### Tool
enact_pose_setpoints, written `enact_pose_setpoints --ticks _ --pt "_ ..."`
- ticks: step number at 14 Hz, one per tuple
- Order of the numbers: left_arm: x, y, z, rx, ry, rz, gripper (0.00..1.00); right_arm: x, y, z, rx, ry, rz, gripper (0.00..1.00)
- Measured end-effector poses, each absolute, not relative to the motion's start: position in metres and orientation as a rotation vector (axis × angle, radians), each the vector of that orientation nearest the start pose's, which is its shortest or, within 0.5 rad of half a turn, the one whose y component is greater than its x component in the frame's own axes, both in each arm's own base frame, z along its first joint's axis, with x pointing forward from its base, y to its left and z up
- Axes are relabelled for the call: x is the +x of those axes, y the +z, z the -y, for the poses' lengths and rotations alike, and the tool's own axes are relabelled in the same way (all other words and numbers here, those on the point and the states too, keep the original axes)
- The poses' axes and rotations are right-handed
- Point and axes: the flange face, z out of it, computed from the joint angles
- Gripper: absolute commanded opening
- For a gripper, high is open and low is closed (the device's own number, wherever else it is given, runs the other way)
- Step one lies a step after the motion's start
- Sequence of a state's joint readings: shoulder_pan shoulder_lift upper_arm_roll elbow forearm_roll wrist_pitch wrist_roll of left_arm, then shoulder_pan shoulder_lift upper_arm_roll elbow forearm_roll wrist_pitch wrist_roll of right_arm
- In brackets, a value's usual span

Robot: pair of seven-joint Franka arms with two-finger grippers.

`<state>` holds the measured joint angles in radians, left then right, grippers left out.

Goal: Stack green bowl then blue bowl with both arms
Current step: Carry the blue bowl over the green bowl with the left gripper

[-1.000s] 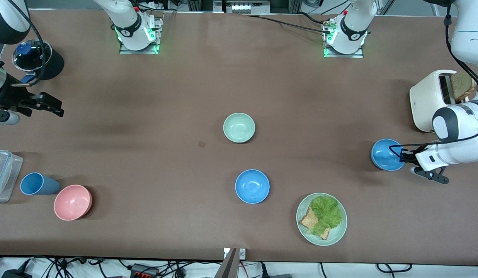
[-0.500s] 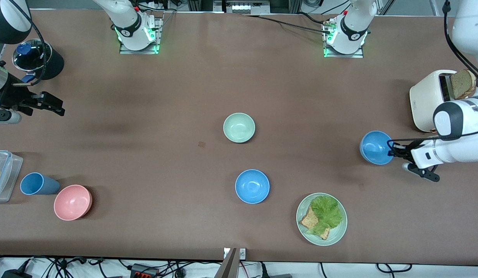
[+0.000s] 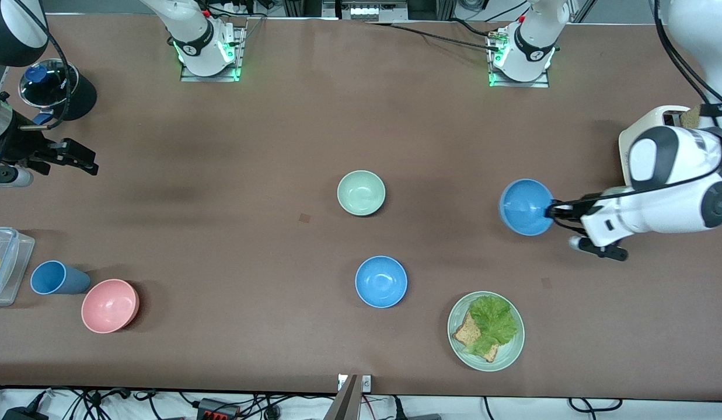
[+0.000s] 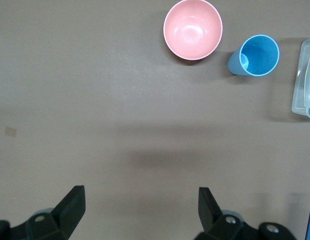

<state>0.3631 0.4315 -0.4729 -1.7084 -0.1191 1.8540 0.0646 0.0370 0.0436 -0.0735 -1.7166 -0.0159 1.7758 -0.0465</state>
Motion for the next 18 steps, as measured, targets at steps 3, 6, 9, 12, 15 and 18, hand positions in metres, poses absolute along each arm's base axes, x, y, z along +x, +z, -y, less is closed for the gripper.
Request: enact_pose_setpoints --ticks 3,6,9,12,15,18 --pt "0.612 0.364 0.136 -3.402 0.489 0.066 0.00 0.578 0.548 0.022 -3.161 -0.024 0.021 1.00" --pt "0.587 0.357 0.210 -3.426 0.377 0.270 0.00 0.578 0.549 0.022 -3.161 -0.029 0.021 1.00" --pt "0.545 0.349 0.276 -3.421 0.294 0.528 0.00 0.578 0.549 0.022 -3.161 -0.029 0.020 1.00" --pt "0.504 0.350 0.347 -3.338 0.200 0.697 0.00 0.578 0.549 0.022 -3.161 -0.027 0.019 1.00" --pt "0.479 0.341 0.381 -3.270 0.123 0.795 0.00 0.578 0.549 0.022 -3.161 -0.027 0.019 1.00" --pt "0.476 0.319 0.393 -3.270 0.089 0.869 0.00 0.578 0.549 0.022 -3.161 -0.027 0.018 1.00"
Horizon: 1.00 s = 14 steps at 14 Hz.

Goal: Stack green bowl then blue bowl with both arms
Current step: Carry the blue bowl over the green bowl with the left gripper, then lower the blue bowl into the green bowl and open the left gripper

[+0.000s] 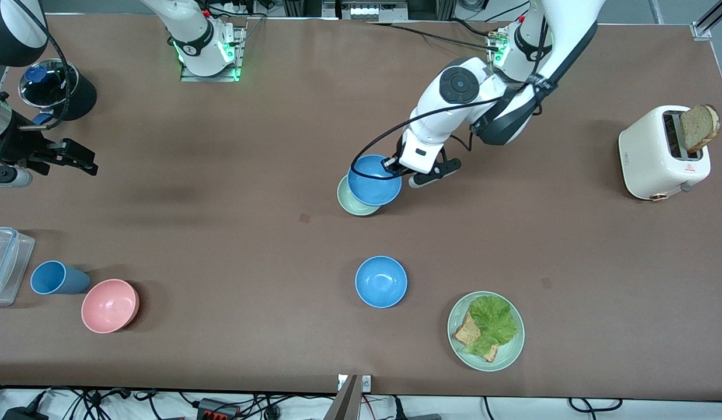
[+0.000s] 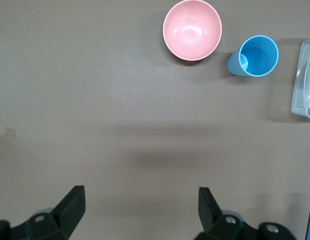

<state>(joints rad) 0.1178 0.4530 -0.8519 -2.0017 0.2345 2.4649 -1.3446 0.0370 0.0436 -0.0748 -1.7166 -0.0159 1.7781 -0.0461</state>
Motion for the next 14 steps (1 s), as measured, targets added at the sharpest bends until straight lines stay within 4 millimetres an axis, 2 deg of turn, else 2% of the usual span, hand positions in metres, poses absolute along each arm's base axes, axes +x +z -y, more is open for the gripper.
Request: enact_pose_setpoints --ticks 3,5,14 --pt "0.470 0.294 0.404 -3.252 0.071 0.863 0.00 0.578 0.548 0.022 -3.161 -0.027 0.018 1.00" --pt "0.470 0.285 0.412 -3.240 0.044 0.862 0.00 0.578 0.549 0.023 -3.161 -0.027 0.018 1.00" --pt "0.469 0.273 0.421 -3.241 0.082 0.856 0.01 0.578 0.549 0.022 -3.161 -0.027 0.019 1.00"
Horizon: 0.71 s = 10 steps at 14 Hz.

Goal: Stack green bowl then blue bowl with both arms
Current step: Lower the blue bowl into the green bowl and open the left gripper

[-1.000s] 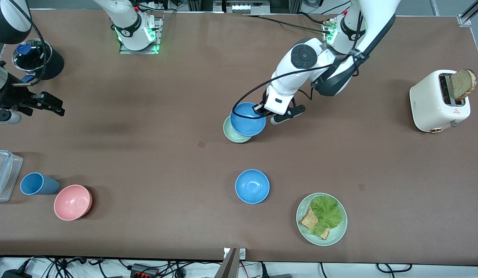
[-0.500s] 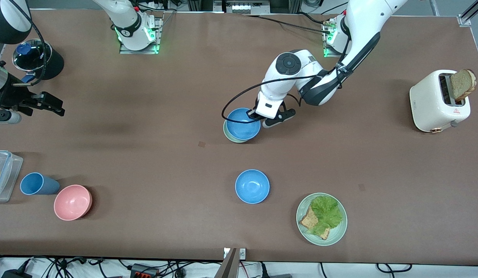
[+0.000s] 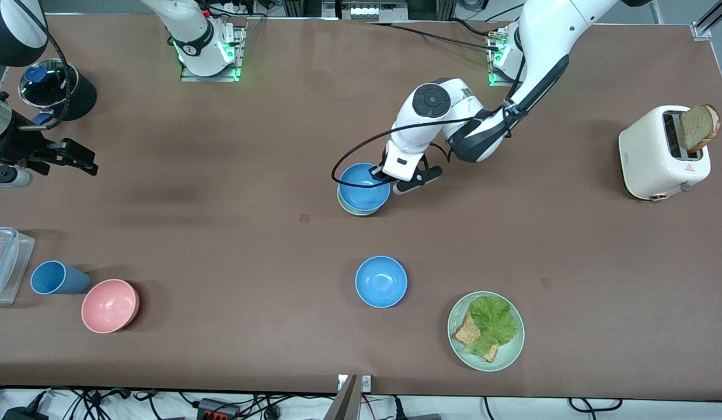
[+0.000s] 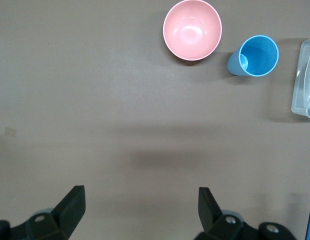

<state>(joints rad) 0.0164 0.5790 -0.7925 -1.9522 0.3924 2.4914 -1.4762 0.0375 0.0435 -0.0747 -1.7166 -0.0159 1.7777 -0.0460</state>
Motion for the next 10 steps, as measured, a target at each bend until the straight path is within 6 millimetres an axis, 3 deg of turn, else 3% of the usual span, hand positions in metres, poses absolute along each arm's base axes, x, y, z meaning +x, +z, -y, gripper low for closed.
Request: enact_pose_setpoints --ticks 5,6,7,10 --pt "0.4699 0.2648 0.4216 -3.237 0.110 0.862 0.06 0.5782 0.5486 0.0202 -3.161 -0.027 0.024 1.00" --pt "0.4714 0.2644 0.4211 -3.237 0.111 0.867 0.14 0.5782 0.5486 0.0202 -3.161 -0.027 0.023 1.00" --pt "0.4729 0.2643 0.4210 -3.237 0.111 0.871 0.32 0.5782 0.5486 0.0202 -3.161 -0.027 0.023 1.00" --pt "0.4764 0.2656 0.4215 -3.241 0.110 0.881 0.43 0.5782 0.5486 0.0203 -3.161 -0.027 0.023 1.00"
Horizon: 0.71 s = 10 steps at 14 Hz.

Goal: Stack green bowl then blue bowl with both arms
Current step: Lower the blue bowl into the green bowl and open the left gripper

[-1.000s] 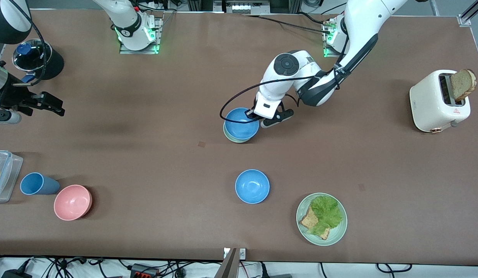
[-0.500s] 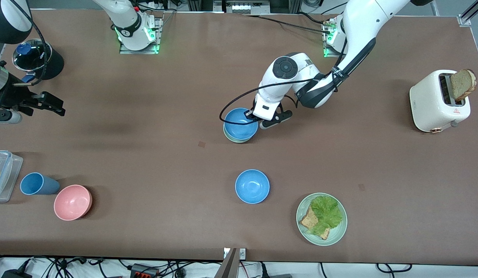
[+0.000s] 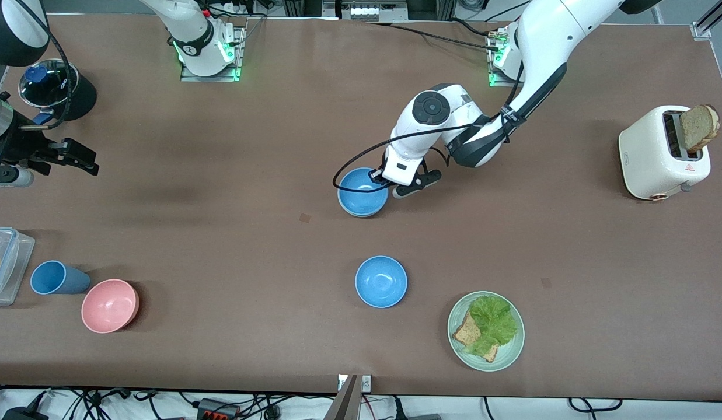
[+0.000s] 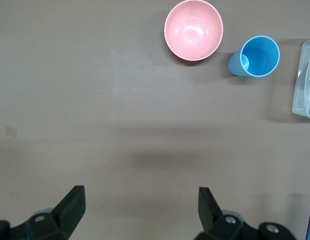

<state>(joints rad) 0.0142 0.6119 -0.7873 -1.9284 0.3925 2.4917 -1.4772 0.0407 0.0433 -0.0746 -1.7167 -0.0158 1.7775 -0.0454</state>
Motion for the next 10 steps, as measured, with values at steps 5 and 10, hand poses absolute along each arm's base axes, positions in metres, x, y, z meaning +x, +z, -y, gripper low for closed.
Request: enact_pose_setpoints --ticks 5,10 --pt "0.496 0.282 0.416 -3.215 0.089 0.917 0.44 0.578 0.549 0.020 -3.161 -0.027 0.025 1.00" --pt "0.530 0.317 0.400 -3.168 0.069 0.987 0.46 0.578 0.549 0.017 -3.161 -0.027 0.032 1.00"
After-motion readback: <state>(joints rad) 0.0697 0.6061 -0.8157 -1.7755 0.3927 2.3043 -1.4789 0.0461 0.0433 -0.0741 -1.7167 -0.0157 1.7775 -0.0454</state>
